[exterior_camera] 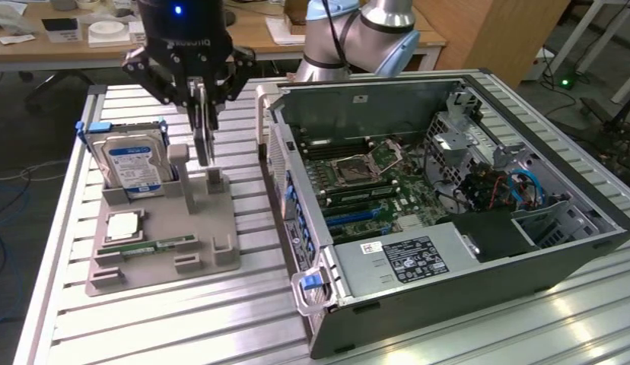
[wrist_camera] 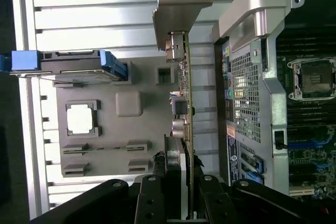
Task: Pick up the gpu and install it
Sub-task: 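Pick up the gpu and move the gpu toward the slot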
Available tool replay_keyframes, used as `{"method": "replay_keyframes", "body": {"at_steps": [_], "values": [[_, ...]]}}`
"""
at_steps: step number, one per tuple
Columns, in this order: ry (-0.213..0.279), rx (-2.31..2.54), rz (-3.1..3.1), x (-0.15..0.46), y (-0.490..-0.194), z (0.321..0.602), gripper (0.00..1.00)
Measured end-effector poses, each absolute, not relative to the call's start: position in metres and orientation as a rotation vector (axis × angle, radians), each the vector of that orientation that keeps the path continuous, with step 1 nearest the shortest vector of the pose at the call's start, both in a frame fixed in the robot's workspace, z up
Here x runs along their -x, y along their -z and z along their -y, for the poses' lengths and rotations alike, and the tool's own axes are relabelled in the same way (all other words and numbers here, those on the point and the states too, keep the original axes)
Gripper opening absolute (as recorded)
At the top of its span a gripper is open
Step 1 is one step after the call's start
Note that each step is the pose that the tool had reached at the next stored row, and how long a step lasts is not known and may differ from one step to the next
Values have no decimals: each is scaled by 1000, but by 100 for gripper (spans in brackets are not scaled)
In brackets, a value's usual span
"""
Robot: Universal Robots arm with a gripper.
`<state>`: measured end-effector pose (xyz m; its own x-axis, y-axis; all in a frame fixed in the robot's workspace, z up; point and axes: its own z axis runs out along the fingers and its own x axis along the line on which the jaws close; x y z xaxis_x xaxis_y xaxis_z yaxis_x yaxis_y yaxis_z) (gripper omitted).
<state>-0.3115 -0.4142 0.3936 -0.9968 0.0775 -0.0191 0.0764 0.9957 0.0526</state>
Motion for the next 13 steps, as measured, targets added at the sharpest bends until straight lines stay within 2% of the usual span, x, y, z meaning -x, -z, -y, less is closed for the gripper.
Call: {"method": "replay_keyframes", "body": {"at_steps": [4, 13], "values": [[-81, -120, -3117, 312, -411, 414, 28], [-81, -120, -3117, 280, -412, 414, 28]]}}
